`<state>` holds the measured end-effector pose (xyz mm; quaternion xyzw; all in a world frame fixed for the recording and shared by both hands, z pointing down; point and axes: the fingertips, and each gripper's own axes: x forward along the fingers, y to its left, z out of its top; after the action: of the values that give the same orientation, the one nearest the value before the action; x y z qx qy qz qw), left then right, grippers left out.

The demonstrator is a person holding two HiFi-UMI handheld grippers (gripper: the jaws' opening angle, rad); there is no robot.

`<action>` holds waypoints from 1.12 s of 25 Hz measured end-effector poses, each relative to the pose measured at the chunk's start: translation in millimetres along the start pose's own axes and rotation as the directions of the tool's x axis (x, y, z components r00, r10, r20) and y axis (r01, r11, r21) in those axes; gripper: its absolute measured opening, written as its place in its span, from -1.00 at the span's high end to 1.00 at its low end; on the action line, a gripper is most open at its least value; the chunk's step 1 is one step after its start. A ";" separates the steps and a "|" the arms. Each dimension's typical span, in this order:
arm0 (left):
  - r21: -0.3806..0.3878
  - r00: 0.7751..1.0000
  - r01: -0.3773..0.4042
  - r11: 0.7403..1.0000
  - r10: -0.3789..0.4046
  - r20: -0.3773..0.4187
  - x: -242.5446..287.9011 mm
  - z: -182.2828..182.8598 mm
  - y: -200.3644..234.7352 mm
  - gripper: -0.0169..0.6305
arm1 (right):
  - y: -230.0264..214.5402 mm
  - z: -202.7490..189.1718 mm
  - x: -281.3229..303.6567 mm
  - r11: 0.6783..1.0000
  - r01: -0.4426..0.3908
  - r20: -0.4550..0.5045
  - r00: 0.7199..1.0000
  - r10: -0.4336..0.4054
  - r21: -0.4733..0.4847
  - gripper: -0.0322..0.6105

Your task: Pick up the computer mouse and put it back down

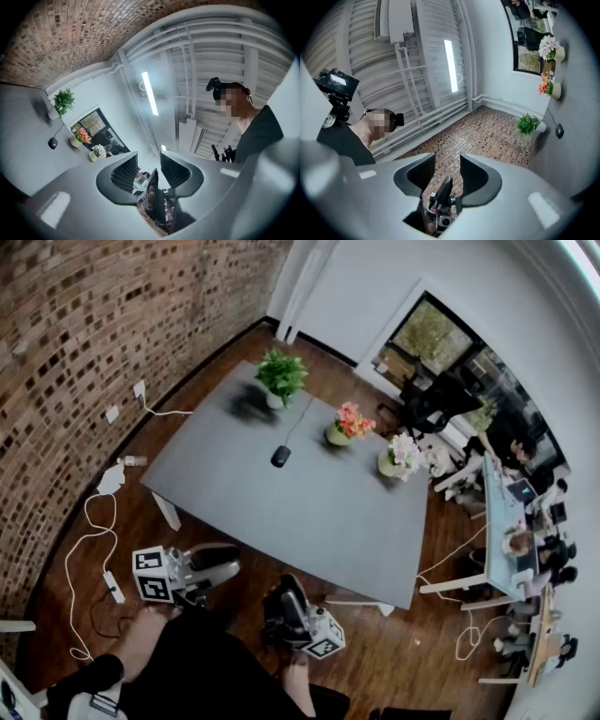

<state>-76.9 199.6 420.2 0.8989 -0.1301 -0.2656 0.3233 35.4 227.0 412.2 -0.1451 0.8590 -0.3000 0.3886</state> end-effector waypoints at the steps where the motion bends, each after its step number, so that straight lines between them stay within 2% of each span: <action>1: 0.012 1.000 -0.014 1.000 0.015 -0.007 3.2 0.4 6.5 0.57 | -3.4 4.9 0.0 1.000 -0.001 0.002 1.000 0.001 -0.006 0.40; 5: 0.074 0.997 -0.061 0.995 0.064 -0.045 21.4 4.2 34.5 0.57 | -26.0 20.1 0.8 1.000 0.014 0.008 1.000 -0.013 -0.013 0.40; 10: 0.156 0.985 -0.096 0.983 0.117 -0.128 49.8 6.7 87.5 0.57 | -62.6 37.1 9.3 0.996 0.080 -0.004 0.997 -0.080 -0.036 0.40; 13: 0.162 0.980 -0.076 0.984 0.104 -0.172 73.1 16.3 128.0 0.57 | -93.3 47.6 23.9 0.985 0.158 -0.029 0.987 -0.160 -0.069 0.40; 18: 0.168 0.978 -0.043 0.985 0.075 -0.195 110.0 50.1 195.3 0.57 | -146.5 75.9 61.6 0.960 0.246 -0.052 0.965 -0.255 -0.136 0.40; 21: 0.136 0.977 -0.066 0.988 0.092 -0.193 114.5 64.4 239.4 0.56 | -176.0 87.5 81.6 0.942 0.288 -0.059 0.952 -0.301 -0.170 0.40; 23: 0.172 0.970 -0.104 0.980 0.138 -0.202 115.2 71.9 271.5 0.56 | -193.1 90.6 91.8 0.936 0.308 -0.048 0.946 -0.320 -0.170 0.40; 25: 0.273 0.940 -0.183 0.944 0.249 -0.232 112.8 71.0 315.2 0.55 | -210.2 87.7 97.8 0.930 0.338 -0.050 0.936 -0.349 -0.146 0.40; 27: 0.394 0.880 -0.267 0.879 0.389 -0.271 107.2 54.3 362.6 0.41 | -221.7 84.9 91.2 0.917 0.381 -0.062 0.919 -0.390 -0.119 0.40; 28: 0.455 0.845 -0.294 0.841 0.451 -0.288 106.9 46.8 383.3 0.25 | -224.8 86.2 88.6 0.912 0.396 -0.064 0.913 -0.404 -0.110 0.40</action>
<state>-38.9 -158.0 597.0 0.9353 -0.2906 0.0167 0.2013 45.9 -25.3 457.3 -0.3230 0.8403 -0.3381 0.2745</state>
